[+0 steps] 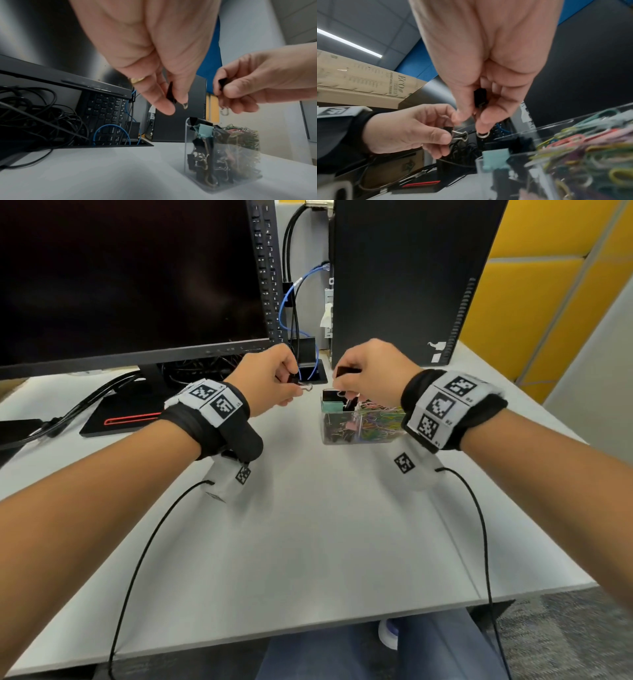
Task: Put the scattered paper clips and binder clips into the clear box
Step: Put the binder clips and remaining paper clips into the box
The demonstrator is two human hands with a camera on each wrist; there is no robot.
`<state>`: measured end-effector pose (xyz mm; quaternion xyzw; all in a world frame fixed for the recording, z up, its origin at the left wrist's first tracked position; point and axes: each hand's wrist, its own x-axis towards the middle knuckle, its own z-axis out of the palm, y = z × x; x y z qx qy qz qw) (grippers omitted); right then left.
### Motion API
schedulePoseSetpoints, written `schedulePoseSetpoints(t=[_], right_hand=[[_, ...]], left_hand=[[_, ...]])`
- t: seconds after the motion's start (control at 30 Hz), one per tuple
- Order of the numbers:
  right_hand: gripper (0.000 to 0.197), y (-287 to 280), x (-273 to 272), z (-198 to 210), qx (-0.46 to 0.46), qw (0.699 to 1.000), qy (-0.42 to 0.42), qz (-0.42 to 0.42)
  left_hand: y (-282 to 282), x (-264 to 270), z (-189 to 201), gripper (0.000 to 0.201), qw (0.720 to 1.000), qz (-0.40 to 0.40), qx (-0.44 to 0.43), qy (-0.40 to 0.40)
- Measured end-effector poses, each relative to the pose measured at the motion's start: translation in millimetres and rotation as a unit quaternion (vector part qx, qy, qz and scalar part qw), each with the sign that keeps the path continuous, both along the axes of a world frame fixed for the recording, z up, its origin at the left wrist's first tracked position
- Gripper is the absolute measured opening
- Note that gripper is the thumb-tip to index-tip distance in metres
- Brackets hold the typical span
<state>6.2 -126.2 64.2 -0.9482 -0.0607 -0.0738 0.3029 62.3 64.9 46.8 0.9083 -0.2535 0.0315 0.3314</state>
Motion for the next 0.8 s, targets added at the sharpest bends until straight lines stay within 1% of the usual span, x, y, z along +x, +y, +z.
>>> schedulePoseSetpoints(t=[0.13, 0.23, 0.3, 0.43, 0.57, 0.67, 0.73, 0.8], right_hand=[[0.023, -4, 1, -7, -0.072, 0.997, 0.014, 0.022], [0.024, -4, 1, -18, -0.101, 0.994, 0.018, 0.041], [0.022, -4, 1, -25, -0.127, 0.991, 0.009, 0.048], [0.023, -4, 2, -27, -0.137, 0.989, -0.022, 0.047], [0.029, -3, 3, -25, -0.203, 0.977, 0.008, 0.059], [0.025, -9, 1, -20, -0.177, 0.983, 0.003, 0.039], [0.022, -11, 0, -20, -0.159, 0.987, -0.005, 0.019], [0.019, -11, 0, -20, -0.156, 0.988, -0.004, 0.006]], left_hand=[[-12, -2, 3, 0.017, 0.999, 0.005, -0.047, -0.013], [-19, -5, 4, 0.017, 0.998, 0.000, -0.060, -0.014], [-23, -7, 5, 0.017, 0.998, -0.003, -0.057, -0.013], [-24, -6, 4, 0.017, 0.999, -0.005, -0.046, -0.015], [-27, -5, 0, 0.017, 1.000, -0.017, -0.024, -0.006], [-31, -5, -5, 0.016, 1.000, -0.031, 0.000, 0.000], [-36, -6, -8, 0.017, 0.999, -0.035, 0.022, -0.017], [-41, -7, -11, 0.018, 0.998, -0.039, 0.024, -0.041]])
